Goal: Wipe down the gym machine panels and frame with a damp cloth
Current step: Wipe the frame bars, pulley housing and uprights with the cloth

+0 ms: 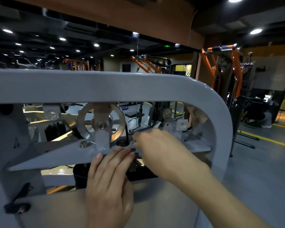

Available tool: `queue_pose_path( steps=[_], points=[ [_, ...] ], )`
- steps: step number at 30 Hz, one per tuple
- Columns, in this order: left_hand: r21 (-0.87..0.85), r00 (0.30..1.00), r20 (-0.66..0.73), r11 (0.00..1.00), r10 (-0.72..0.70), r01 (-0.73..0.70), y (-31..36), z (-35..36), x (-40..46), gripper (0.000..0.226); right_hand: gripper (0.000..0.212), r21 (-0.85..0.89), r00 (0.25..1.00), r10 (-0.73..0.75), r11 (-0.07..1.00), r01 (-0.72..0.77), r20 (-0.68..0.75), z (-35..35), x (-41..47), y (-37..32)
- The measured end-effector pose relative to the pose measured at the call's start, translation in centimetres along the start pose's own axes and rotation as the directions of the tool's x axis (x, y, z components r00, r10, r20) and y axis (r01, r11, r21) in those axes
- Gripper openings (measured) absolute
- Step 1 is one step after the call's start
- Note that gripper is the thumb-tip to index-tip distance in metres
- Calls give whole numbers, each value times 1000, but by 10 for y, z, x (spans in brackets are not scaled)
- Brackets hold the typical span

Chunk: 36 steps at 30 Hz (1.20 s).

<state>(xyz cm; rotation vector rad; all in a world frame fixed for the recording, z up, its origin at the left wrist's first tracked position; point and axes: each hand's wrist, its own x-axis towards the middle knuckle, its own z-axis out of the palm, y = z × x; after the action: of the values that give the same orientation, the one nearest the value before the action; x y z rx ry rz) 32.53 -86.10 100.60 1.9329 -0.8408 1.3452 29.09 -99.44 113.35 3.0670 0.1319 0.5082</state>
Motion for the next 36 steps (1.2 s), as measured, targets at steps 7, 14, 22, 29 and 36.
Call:
queue_pose_path(
  steps=[7, 14, 22, 29, 36],
  points=[
    [50, 1000, -1, 998, -22, 22, 6, 1, 0, 49, 21, 48, 979, -124, 990, 134, -163, 15, -18, 11],
    [95, 999, -32, 995, -22, 25, 14, 4, 2, 51, 30, 209, 875, -86, 956, 208, -477, 34, -105, 80],
    [0, 996, 84, 1000, -14, 14, 36, 27, 2, 57, 32, 37, 875, 43, 999, -29, -482, -1, -92, 90],
    [16, 998, 69, 1000, -8, 7, 36, 26, 1, 56, 54, -127, 935, 75, 984, -126, -347, 37, -81, 84],
    [-5, 997, 71, 1000, -31, 31, 38, 25, 2, 53, 37, -101, 982, 100, 988, -117, -161, 9, -69, 80]
  ],
)
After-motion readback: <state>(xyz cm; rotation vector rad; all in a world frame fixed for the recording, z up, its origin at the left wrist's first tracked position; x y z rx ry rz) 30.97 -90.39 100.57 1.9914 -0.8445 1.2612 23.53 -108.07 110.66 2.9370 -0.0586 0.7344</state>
